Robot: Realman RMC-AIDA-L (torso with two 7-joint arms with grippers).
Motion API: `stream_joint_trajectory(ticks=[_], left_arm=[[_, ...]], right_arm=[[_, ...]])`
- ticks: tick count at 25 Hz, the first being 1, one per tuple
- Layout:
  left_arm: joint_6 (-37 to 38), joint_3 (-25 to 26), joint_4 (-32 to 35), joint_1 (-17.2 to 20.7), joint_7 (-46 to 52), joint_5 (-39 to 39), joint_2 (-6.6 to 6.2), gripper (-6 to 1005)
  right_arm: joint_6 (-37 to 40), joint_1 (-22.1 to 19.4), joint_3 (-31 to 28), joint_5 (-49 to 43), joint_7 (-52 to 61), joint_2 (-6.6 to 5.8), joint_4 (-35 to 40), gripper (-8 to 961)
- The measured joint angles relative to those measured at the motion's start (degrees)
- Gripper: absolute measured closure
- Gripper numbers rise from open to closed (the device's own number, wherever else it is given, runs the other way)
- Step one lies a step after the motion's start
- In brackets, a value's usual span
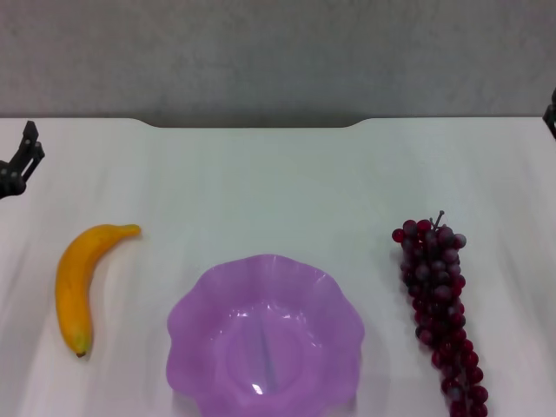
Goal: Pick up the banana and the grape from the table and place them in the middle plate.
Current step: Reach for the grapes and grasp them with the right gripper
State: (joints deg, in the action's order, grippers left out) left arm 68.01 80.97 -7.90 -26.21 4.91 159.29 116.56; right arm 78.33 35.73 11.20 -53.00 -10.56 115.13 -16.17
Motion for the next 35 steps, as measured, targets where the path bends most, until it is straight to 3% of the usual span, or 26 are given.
stream_joint_trajectory(ticks=[3,8,15,28,35], left_arm=[[0.04,-0.23,0.01,0.18,-0.1,0.15,-0.07,137],[-0.01,-0.33,0.22,0.55,-0.15,0.16,-0.06,93],[-0.06,-0.44,0.32,0.56,-0.61,0.37,-0.1,93],[0.01,-0.56,0.34,0.58,-0.71,0.59,-0.05,94],[0.09,-0.55,0.27,0.44,-2.51,0.59,0.13,94]], right_arm=[[-0.76,-0.01,0.13,-0.19,0.15,-0.04,-0.13,144],[-0.86,-0.04,0.23,-0.35,0.41,-0.02,-1.46,48],[-1.84,-0.42,0.52,-0.46,0.44,0.02,-3.65,49],[-24.63,1.74,0.99,-10.63,8.13,-0.2,-4.83,51],[-31.78,2.58,1.05,-13.05,8.5,-0.24,-4.51,53]])
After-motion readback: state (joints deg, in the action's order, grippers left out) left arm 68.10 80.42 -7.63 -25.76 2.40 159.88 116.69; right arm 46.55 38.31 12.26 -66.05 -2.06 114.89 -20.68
